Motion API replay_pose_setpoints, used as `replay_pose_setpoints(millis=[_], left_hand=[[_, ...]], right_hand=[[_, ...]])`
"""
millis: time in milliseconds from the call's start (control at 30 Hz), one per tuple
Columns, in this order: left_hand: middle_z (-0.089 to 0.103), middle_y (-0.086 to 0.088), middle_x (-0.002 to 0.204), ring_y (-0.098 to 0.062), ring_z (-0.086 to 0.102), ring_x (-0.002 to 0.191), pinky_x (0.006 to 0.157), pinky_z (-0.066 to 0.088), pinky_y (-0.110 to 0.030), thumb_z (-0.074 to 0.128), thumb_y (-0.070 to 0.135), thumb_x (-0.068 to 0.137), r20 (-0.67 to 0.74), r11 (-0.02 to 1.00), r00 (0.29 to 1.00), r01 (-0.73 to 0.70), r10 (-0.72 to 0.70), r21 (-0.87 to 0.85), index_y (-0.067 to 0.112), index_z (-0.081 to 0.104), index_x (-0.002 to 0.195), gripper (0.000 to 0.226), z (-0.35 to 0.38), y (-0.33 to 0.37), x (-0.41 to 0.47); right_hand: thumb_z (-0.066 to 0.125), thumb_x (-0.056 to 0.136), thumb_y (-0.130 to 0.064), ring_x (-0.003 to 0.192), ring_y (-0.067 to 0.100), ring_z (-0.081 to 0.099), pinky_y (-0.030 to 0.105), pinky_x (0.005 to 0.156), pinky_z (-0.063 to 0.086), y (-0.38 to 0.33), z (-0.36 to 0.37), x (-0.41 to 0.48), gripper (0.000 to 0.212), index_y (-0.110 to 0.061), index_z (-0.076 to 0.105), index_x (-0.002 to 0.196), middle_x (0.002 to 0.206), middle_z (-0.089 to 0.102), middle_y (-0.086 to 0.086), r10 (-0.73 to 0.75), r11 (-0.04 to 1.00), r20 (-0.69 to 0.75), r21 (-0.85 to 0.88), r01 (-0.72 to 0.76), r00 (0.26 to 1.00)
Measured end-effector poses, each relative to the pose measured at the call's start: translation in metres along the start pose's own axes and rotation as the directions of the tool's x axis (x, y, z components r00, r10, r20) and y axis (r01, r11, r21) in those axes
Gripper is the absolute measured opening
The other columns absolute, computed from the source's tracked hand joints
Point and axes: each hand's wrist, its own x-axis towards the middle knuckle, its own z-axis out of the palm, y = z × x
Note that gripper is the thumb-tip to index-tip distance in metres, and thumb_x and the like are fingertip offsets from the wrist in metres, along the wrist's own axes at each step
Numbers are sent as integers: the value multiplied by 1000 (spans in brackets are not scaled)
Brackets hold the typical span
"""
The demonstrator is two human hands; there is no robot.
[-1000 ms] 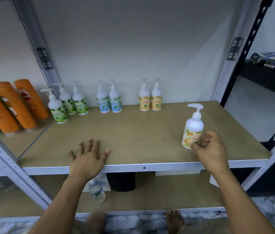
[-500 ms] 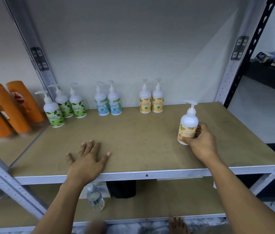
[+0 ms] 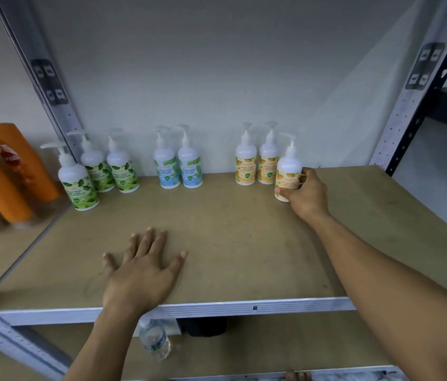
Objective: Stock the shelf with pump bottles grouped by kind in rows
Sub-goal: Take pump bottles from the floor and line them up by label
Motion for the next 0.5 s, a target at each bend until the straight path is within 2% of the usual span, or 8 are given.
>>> replay_pose_setpoints(millis=[200,400,500], left_hand=[[-3,20,166,-9,-7,153,119,-1,-61,11,81,88,-25,1000,1000,-8,7,-17,42,8,157,80,0,1,0],[30,17,154,-14,21,145,111,19,-62,19,81,87,-148,1000,989,1,-5,-30,41,34,142,69,-2,6,3],[33,15,147,-17,24,141,109,20,-63,20,78,89,-146,1000,989,16,-20,-26,40,36,137,64,-4,12,4]], right_hand=[[91,70,-27,95,15,65,29,81,50,4,21,6,66,-15,58,126,113,69,-2,-24,997,1,68,24,1000],[89,72,-26,89,11,63,22,74,46,12,24,5,60,-15,58,123,103,65,-8,-77,994,10,80,76,997],[90,69,-28,93,13,64,22,73,47,16,27,9,61,-16,58,120,110,66,-4,-90,993,-14,75,91,996]])
